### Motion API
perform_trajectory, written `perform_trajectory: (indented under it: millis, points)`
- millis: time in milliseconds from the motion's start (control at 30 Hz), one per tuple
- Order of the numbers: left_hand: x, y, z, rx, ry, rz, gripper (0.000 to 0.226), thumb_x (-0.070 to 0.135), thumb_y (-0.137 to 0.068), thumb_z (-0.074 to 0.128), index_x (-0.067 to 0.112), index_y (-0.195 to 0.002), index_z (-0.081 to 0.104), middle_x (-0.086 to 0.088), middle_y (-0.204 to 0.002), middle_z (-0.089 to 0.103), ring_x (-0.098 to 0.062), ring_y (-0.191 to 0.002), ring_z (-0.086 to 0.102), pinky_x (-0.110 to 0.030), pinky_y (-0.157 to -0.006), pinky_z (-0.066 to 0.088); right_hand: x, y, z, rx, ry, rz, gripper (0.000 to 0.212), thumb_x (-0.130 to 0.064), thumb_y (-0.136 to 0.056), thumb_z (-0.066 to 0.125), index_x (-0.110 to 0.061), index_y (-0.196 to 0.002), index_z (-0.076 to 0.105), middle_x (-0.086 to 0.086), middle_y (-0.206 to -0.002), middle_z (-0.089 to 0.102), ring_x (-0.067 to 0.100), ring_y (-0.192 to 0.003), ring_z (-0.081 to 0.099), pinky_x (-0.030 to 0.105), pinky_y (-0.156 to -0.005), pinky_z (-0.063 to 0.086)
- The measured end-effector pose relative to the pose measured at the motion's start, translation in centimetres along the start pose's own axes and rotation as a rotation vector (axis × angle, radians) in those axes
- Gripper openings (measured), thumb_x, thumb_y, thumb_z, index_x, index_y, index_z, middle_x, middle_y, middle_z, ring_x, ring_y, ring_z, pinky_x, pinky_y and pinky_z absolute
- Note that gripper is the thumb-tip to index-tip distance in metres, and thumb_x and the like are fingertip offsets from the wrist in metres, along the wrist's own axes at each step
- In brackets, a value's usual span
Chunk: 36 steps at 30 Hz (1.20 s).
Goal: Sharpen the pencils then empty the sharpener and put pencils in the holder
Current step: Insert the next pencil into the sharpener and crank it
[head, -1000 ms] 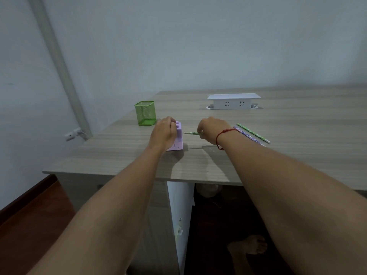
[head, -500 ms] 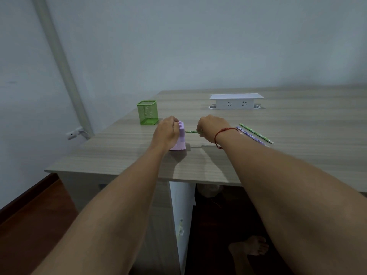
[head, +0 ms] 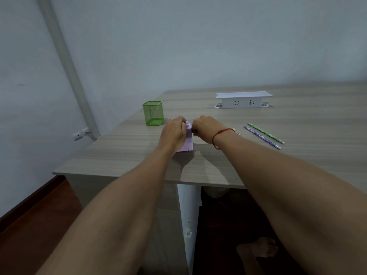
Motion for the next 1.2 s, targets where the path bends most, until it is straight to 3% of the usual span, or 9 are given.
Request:
perform_trajectory:
  millis: [100,200,267,333,400,567,767,933,1200]
  points:
    - [0.2,-0.3,-0.2,-0.022,0.093,-0.02,0.029,0.013,-0.096,0.037,0.002,-0.108,0.061,-0.018,-0.106,0.065,-0.032,-0.098,0.058,-0.029,-0.075,0.037,1.2,-0.5,0.0,0.019,-0.111,0.062,0.025,-0.014,-0.093,0.059,-0.001,-0.114,0.057,0.02,-0.12,0.06,0.037,-0.11,0.058,0.037,-0.085,0.044]
    - [-1.8,0.4,-2.2,0.098,0.193,-0.162,0.035,0.019,-0.099,0.033,0.003,-0.12,0.056,-0.017,-0.113,0.062,-0.03,-0.103,0.058,-0.03,-0.085,0.044,1.9,-0.3,0.6,0.019,-0.179,0.091,0.042,-0.008,-0.088,0.064,-0.004,-0.128,0.049,0.018,-0.123,0.059,0.036,-0.112,0.057,0.041,-0.093,0.048]
    - [-4.8,1.3,-2.9,0.115,0.222,-0.285,0.036,0.02,-0.099,0.03,0.004,-0.12,0.055,-0.018,-0.111,0.061,-0.032,-0.098,0.06,-0.042,-0.087,0.052,1.6,-0.2,1.1,-0.015,-0.183,0.058,0.059,0.001,-0.085,0.063,-0.008,-0.138,0.039,0.018,-0.129,0.056,0.035,-0.116,0.055,0.043,-0.097,0.047]
    - [-6.7,2.1,-2.0,-0.027,0.196,-0.337,0.033,0.017,-0.097,0.033,0.004,-0.116,0.057,-0.017,-0.11,0.061,-0.03,-0.094,0.062,-0.043,-0.084,0.055,0.4,-0.2,1.1,-0.076,-0.193,-0.005,0.081,0.007,-0.082,0.063,-0.014,-0.149,0.023,0.016,-0.14,0.047,0.033,-0.127,0.048,0.04,-0.104,0.042]
    - [-6.7,3.0,-0.6,-0.22,0.073,-0.292,0.027,0.01,-0.093,0.04,0.002,-0.104,0.063,-0.015,-0.102,0.065,-0.029,-0.093,0.062,-0.033,-0.079,0.049,-1.0,-0.3,0.9,-0.131,-0.186,-0.063,0.094,0.0,-0.078,0.07,-0.017,-0.153,0.015,0.013,-0.147,0.038,0.029,-0.136,0.039,0.037,-0.11,0.036]
    - [-6.4,3.7,-0.2,-0.349,-0.198,-0.107,0.022,0.006,-0.088,0.047,0.001,-0.097,0.067,-0.021,-0.105,0.068,-0.035,-0.098,0.062,-0.035,-0.083,0.05,-4.0,-0.8,0.4,-0.065,-0.121,-0.123,0.064,-0.032,-0.082,0.071,-0.011,-0.136,0.044,0.013,-0.135,0.049,0.029,-0.123,0.049,0.035,-0.098,0.041]
    - [-5.8,3.0,-0.7,-0.331,-0.393,-0.03,0.023,0.011,-0.093,0.043,0.005,-0.098,0.065,-0.02,-0.102,0.066,-0.035,-0.092,0.062,-0.039,-0.076,0.047,-4.6,-1.2,-0.1,0.037,-0.095,-0.138,0.037,-0.028,-0.089,0.063,-0.007,-0.118,0.055,0.013,-0.123,0.054,0.028,-0.11,0.056,0.033,-0.086,0.044]
    - [-6.4,1.4,-1.2,-0.379,-0.427,0.038,0.015,0.011,-0.09,0.044,0.011,-0.088,0.059,-0.012,-0.094,0.066,-0.032,-0.082,0.061,-0.039,-0.069,0.049,-5.1,-1.4,0.5,0.05,-0.119,-0.169,0.038,-0.025,-0.089,0.064,-0.009,-0.121,0.055,0.012,-0.122,0.056,0.028,-0.111,0.056,0.032,-0.081,0.041]
    - [-2.1,-1.7,-3.4,-0.199,-0.447,0.207,0.017,0.004,-0.094,0.043,0.001,-0.097,0.059,-0.025,-0.098,0.064,-0.04,-0.086,0.061,-0.04,-0.067,0.044,-3.3,-2.1,0.4,0.015,-0.088,-0.109,0.038,-0.026,-0.09,0.061,-0.008,-0.123,0.054,0.014,-0.126,0.057,0.031,-0.114,0.056,0.036,-0.088,0.044]
Point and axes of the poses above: each hand's wrist, its own y-axis away from the middle knuckle, its own z-axis out of the palm, x = y × z, the point moved 10 cm from there along -y, towards the middle knuckle
